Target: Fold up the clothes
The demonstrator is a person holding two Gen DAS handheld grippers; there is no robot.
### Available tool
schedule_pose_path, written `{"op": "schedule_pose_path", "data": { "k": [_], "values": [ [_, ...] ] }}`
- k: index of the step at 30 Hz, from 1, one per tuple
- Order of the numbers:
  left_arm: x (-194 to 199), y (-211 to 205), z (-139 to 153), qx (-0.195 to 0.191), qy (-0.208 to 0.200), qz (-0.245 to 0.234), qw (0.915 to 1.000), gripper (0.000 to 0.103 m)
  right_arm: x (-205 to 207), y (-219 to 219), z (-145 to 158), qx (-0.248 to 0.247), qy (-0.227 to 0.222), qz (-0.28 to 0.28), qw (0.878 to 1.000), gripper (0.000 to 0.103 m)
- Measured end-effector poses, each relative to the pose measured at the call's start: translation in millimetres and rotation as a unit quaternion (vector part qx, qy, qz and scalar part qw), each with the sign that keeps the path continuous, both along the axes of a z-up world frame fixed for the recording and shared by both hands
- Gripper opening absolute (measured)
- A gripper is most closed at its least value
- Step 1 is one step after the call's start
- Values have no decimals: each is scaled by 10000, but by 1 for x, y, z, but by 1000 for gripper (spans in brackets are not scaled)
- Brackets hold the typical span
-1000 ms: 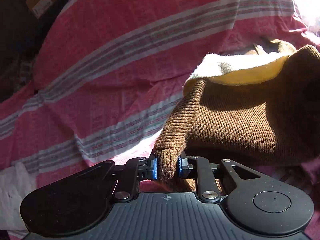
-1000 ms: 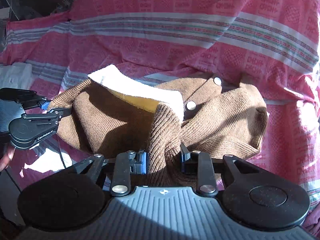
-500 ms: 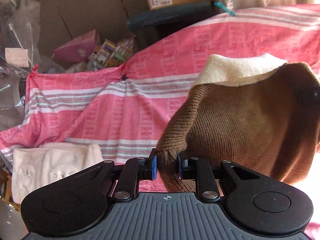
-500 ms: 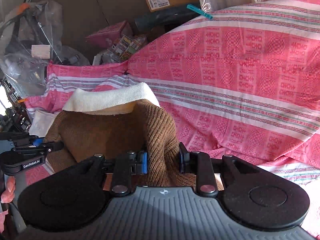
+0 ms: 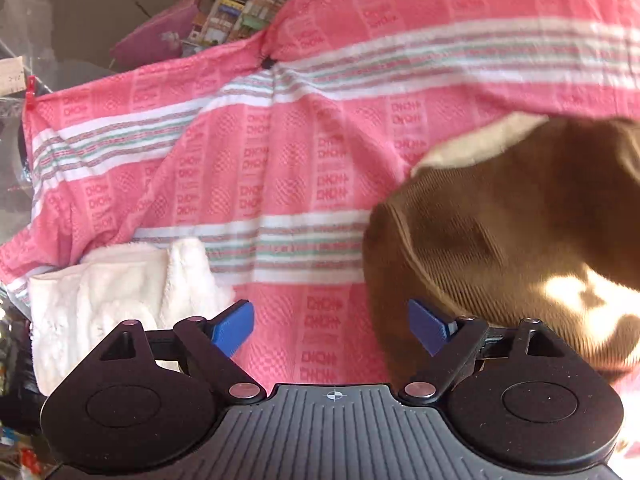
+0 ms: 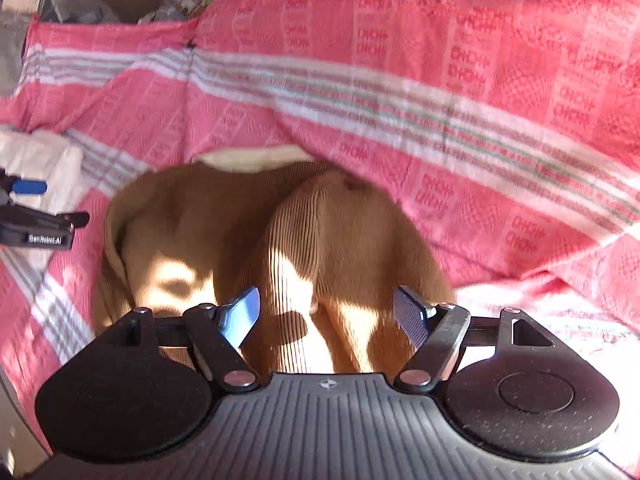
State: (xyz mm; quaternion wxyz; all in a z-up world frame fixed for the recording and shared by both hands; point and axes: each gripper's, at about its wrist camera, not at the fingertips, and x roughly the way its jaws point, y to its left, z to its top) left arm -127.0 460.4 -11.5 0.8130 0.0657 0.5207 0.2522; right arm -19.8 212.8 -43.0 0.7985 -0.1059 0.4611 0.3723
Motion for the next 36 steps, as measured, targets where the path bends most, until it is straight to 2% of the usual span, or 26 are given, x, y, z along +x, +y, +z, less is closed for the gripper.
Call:
{"op": "schedule_pose_path", "data": {
  "k": [4, 8, 11, 13, 14, 16, 17, 18, 19, 21, 25, 30, 31, 32, 33, 35, 36],
  "values": [
    [-6, -17, -21, -178, 223, -200, 9994, 92, -31, -20, -38, -469, 443, 549, 9964, 80],
    [-13, -33, -43, -355, 445, -401, 9976, 95, -47, -16, -59, -773, 401, 810, 9929, 83],
    [-12, -45, -57, -450, 585, -511, 9960, 99, -48, -5, -67, -744, 304, 835, 9933, 83],
    [-2, -48, -63, -343, 638, -493, 9962, 99, -48, 3, -70, -680, 351, 818, 9937, 83],
    [0, -46, -63, -270, 638, -493, 9964, 99, -49, 6, -70, -684, 367, 831, 9935, 82],
    [3, -43, -64, -126, 639, -492, 9967, 90, -53, 12, -70, -691, 412, 868, 9930, 71],
    [5, -42, -64, -53, 640, -492, 9967, 66, -55, 15, -68, -688, 444, 888, 9927, 54],
    [7, -40, -64, 19, 640, -491, 9967, 16, -55, 15, -66, -626, 527, 872, 9928, 41],
    [9, -39, -64, 91, 640, -490, 9967, 6, -55, 13, -60, -468, 706, 809, 9931, 37],
    [10, -27, -60, 337, 676, -500, 9959, 2, -54, 10, -49, -126, 1069, 695, 9918, 25],
    [4, 6, -43, 532, 542, -601, 9953, 0, -64, 5, -10, 941, 1597, 562, 9811, 21],
    [-5, 48, -20, 742, 351, -734, 9939, 0, -79, -3, 33, 2156, 2050, 76, 9547, 15],
    [-6, 56, -16, 783, 313, -760, 9935, 0, -75, -4, 38, 2100, 1864, -94, 9597, 15],
    [-8, 65, -11, 825, 275, -787, 9931, 8, -71, -5, 42, 2043, 1677, -264, 9641, 15],
    [-10, 73, -7, 867, 237, -813, 9926, 26, -67, -5, 46, 1961, 1485, -439, 9683, 15],
    [-13, 90, 2, 950, 160, -866, 9916, 32, -56, -1, 38, 1346, 1035, -868, 9817, 16],
    [-14, 99, 7, 991, 122, -893, 9910, 41, -50, 1, 33, 1048, 826, -1069, 9853, 19]
  ]
}}
